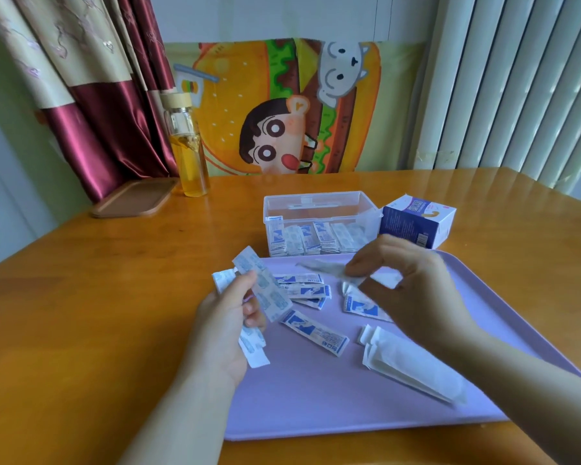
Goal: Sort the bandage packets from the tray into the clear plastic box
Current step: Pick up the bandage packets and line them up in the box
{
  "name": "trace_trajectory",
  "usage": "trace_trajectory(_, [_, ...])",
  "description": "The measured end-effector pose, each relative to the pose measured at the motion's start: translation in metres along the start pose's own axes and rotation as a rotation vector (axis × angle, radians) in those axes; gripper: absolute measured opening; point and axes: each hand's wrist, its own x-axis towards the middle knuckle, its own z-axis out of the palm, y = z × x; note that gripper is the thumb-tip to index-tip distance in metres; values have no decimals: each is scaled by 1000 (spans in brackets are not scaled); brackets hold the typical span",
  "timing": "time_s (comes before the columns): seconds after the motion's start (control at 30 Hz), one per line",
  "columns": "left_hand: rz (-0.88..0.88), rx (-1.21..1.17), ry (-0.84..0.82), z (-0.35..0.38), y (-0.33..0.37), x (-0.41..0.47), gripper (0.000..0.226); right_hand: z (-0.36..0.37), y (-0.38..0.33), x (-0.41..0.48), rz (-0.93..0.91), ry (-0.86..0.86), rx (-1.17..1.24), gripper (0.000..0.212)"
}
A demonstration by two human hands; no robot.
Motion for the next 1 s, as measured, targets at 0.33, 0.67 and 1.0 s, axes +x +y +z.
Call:
trace_trajectory(0.33, [-177,-190,-269,21,-5,-20,15,21,-11,-8,-58,-15,47,15])
trace_trajectory(0.67, [-242,-100,-128,23,-8,-22,23,14,-5,-5,-374,-173,-200,13])
trace_trajectory(1.0, [-217,-43,-284,32,-9,-27,62,15,-6,6,-569,-375,-431,15])
